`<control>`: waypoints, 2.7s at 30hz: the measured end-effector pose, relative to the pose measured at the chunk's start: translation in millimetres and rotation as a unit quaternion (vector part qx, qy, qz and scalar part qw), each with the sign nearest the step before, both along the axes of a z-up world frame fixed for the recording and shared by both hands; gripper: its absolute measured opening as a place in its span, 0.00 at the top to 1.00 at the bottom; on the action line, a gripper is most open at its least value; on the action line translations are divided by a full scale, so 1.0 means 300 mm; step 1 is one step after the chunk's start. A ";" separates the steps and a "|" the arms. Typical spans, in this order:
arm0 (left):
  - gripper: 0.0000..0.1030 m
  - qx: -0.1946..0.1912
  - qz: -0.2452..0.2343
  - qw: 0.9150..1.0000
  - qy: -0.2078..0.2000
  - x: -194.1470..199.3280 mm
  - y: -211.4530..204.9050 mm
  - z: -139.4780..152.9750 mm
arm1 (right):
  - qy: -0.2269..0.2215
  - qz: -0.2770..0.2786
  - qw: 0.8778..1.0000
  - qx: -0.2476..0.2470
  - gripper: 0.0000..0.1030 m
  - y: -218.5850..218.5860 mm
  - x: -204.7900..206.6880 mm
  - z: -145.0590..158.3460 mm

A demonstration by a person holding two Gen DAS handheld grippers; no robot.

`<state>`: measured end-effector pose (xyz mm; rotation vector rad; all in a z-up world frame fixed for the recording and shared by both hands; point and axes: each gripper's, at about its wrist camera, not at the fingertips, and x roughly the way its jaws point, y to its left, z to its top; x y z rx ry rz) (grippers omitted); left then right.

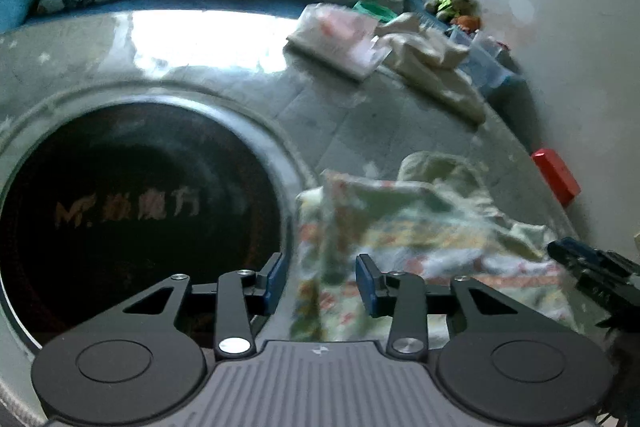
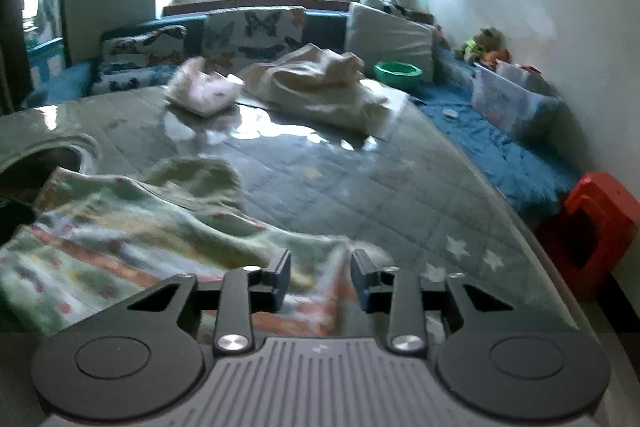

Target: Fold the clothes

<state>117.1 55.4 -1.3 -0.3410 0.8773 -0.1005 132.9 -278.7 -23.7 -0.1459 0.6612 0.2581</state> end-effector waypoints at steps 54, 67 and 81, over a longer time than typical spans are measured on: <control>0.62 0.041 -0.123 0.991 -0.025 -0.023 -0.258 -0.031 | 0.036 0.113 0.991 0.059 0.60 0.211 -0.149 -0.062; 0.62 0.078 -0.131 0.987 -0.047 -0.161 -0.284 -0.050 | 0.018 0.115 0.992 0.048 0.61 0.169 -0.278 -0.061; 0.50 0.063 -0.109 0.991 -0.055 -0.228 -0.254 -0.009 | -0.002 0.110 0.992 0.062 0.39 0.151 -0.324 -0.043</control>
